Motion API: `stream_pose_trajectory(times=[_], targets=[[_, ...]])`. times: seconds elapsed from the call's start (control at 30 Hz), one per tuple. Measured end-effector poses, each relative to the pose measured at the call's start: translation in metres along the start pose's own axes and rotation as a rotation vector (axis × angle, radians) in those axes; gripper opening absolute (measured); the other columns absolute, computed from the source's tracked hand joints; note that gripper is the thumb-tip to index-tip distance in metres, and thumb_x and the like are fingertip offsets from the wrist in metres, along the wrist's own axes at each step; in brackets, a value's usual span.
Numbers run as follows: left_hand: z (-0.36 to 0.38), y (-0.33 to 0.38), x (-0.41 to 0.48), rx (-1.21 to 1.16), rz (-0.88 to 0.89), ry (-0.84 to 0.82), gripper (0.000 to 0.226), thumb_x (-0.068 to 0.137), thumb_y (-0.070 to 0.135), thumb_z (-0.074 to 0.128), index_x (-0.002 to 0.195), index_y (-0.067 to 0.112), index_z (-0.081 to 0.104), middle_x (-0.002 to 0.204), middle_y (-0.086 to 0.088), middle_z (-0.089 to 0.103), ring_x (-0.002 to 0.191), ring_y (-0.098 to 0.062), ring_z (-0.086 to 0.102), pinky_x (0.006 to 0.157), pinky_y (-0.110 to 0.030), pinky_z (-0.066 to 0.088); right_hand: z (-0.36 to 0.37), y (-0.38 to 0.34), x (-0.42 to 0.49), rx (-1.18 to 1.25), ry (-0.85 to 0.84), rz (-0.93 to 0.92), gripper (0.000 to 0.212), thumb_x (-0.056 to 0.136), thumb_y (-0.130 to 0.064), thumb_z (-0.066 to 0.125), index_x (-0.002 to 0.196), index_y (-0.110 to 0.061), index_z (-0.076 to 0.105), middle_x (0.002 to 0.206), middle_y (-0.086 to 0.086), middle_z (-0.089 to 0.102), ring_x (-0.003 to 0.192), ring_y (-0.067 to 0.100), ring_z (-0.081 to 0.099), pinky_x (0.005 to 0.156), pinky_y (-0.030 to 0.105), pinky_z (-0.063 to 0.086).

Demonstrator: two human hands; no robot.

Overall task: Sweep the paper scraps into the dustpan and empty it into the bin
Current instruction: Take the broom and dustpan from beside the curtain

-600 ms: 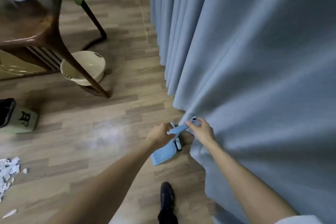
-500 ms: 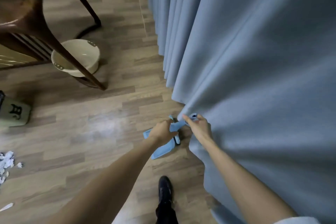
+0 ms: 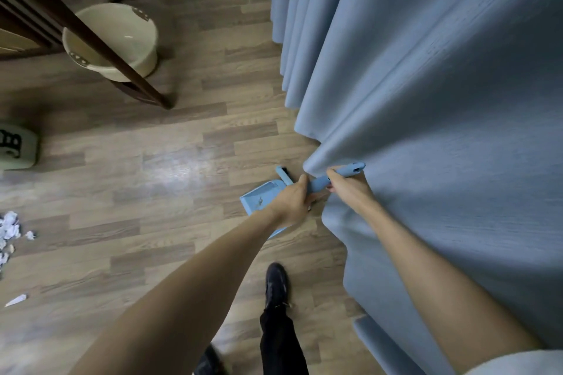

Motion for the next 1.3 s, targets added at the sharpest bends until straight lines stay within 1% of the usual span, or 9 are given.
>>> stream_pose_trajectory(times=[0.17, 0.37, 0.57, 0.7, 0.8, 0.9, 1.03, 1.17, 1.3], targets=[[-0.009, -0.009, -0.003, -0.030, 0.008, 0.014, 0.020, 0.104, 0.022, 0.047, 0.104, 0.003, 0.041, 0.077, -0.006, 0.051, 0.073, -0.027, 0.047, 0.064, -0.033, 0.030, 0.007, -0.007, 0.003, -0.025, -0.079, -0.004, 0.027, 0.082, -0.027, 0.054, 0.085, 0.000, 0.058, 0.102, 0.023, 0.070, 0.098, 0.035, 0.069, 0.067, 0.031, 0.048], [-0.016, -0.009, -0.007, -0.068, 0.023, 0.014, 0.017, 0.105, 0.021, 0.046, 0.098, 0.011, 0.034, 0.069, 0.007, 0.041, 0.064, -0.013, 0.041, 0.059, -0.025, 0.023, 0.009, -0.012, 0.004, -0.062, -0.180, 0.009, 0.046, 0.075, -0.032, 0.053, 0.103, 0.003, 0.060, 0.109, 0.020, 0.069, 0.103, 0.035, 0.068, 0.093, 0.050, 0.054], [-0.013, -0.036, -0.027, -0.094, 0.028, 0.045, 0.018, 0.104, 0.022, 0.048, 0.095, 0.011, 0.036, 0.076, -0.003, 0.047, 0.068, -0.020, 0.041, 0.066, -0.029, 0.028, -0.017, -0.011, 0.020, 0.117, -0.125, 0.066, 0.021, 0.091, -0.016, 0.054, 0.105, -0.002, 0.061, 0.111, 0.016, 0.071, 0.081, 0.017, 0.074, 0.076, 0.021, 0.060], [-0.023, -0.044, -0.037, -0.067, 0.003, 0.058, 0.030, 0.104, 0.025, 0.048, 0.126, 0.006, 0.041, 0.091, -0.020, 0.062, 0.078, -0.034, 0.054, 0.068, -0.039, 0.038, -0.024, -0.034, 0.028, -0.088, -0.153, 0.000, 0.032, 0.087, -0.036, 0.065, 0.108, -0.013, 0.063, 0.111, 0.011, 0.067, 0.093, 0.020, 0.070, 0.067, 0.028, 0.059], [-0.029, -0.034, -0.036, 0.029, 0.106, 0.058, 0.058, 0.104, 0.022, 0.045, 0.156, 0.034, 0.023, 0.078, -0.020, 0.061, 0.064, -0.028, 0.056, 0.066, -0.042, 0.045, -0.016, -0.055, 0.014, -0.166, -0.224, -0.017, 0.032, 0.088, -0.045, 0.064, 0.106, -0.018, 0.066, 0.085, 0.014, 0.065, 0.075, 0.027, 0.070, 0.057, 0.034, 0.061], [-0.043, -0.040, -0.043, 0.210, 0.153, 0.046, 0.048, 0.106, 0.019, 0.037, 0.151, 0.037, 0.040, 0.084, -0.020, 0.065, 0.072, -0.033, 0.063, 0.071, -0.044, 0.049, -0.013, -0.068, 0.005, -0.012, -0.291, -0.067, 0.018, 0.091, -0.012, 0.061, 0.106, -0.003, 0.066, 0.082, 0.024, 0.068, 0.077, 0.034, 0.072, 0.070, 0.043, 0.063], [-0.060, -0.058, -0.060, 0.342, 0.070, 0.009, 0.047, 0.098, 0.022, 0.038, 0.145, 0.021, 0.037, 0.082, -0.024, 0.064, 0.069, -0.042, 0.058, 0.063, -0.044, 0.051, -0.003, -0.082, -0.006, 0.017, -0.349, -0.025, 0.045, 0.081, 0.010, 0.035, 0.112, -0.002, 0.065, 0.094, 0.027, 0.072, 0.090, 0.034, 0.074, 0.087, 0.046, 0.059], [-0.073, -0.075, -0.079, 0.452, -0.051, 0.084, 0.041, 0.084, 0.018, 0.051, 0.120, 0.010, 0.035, 0.086, -0.018, 0.068, 0.073, -0.038, 0.061, 0.059, -0.044, 0.053, 0.018, -0.095, -0.020, 0.092, -0.452, 0.025, 0.040, 0.096, -0.010, 0.035, 0.124, 0.003, 0.060, 0.105, 0.035, 0.068, 0.098, 0.040, 0.071, 0.094, 0.047, 0.055], [-0.097, -0.088, -0.097, 0.497, -0.276, 0.269, 0.022, 0.091, 0.026, 0.056, 0.103, 0.009, 0.059, 0.099, -0.015, 0.069, 0.089, -0.037, 0.066, 0.066, -0.035, 0.047, 0.043, -0.105, -0.026, 0.131, -0.510, 0.235, 0.047, 0.090, -0.037, 0.057, 0.106, 0.007, 0.063, 0.102, 0.040, 0.065, 0.094, 0.049, 0.069, 0.083, 0.049, 0.059]])
Point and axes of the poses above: each hand's wrist, its own x-axis towards the middle knuckle, its own z-axis out of the palm, y = z × x, the point moved 1 cm from there along x, towards the middle knuckle
